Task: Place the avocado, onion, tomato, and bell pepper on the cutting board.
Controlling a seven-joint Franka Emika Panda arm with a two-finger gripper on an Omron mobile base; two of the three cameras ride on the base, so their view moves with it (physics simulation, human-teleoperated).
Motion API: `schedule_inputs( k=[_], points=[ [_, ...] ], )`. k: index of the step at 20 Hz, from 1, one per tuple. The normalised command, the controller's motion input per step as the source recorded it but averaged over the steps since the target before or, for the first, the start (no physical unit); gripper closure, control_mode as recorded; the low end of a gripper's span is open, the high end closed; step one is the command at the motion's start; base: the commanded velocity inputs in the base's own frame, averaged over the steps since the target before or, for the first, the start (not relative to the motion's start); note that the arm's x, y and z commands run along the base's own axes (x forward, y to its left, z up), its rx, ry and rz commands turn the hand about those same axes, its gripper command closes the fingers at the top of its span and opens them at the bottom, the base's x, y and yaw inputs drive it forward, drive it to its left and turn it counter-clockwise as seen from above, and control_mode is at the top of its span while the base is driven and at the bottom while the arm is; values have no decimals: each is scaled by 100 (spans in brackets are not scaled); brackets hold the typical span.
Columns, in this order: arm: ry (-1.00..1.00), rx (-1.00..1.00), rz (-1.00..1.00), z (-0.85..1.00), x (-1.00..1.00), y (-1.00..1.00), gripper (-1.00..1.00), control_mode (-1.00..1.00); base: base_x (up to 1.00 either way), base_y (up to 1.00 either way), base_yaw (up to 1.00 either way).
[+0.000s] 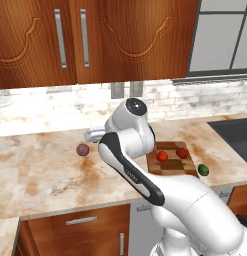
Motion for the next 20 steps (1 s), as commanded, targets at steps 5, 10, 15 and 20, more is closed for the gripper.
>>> schedule_inputs(
  k=[5,10,15,20],
  points=[
    [2,0,2,0,37,0,-100,-100,0,0,0],
    [1,-6,0,-7,26,8,-100,-100,0,0,0],
    [1,-7,0,-16,17,13,-100,-100,0,0,0],
    [1,-6,0,-13,5,4,-100,-100,0,0,0]
  ],
)
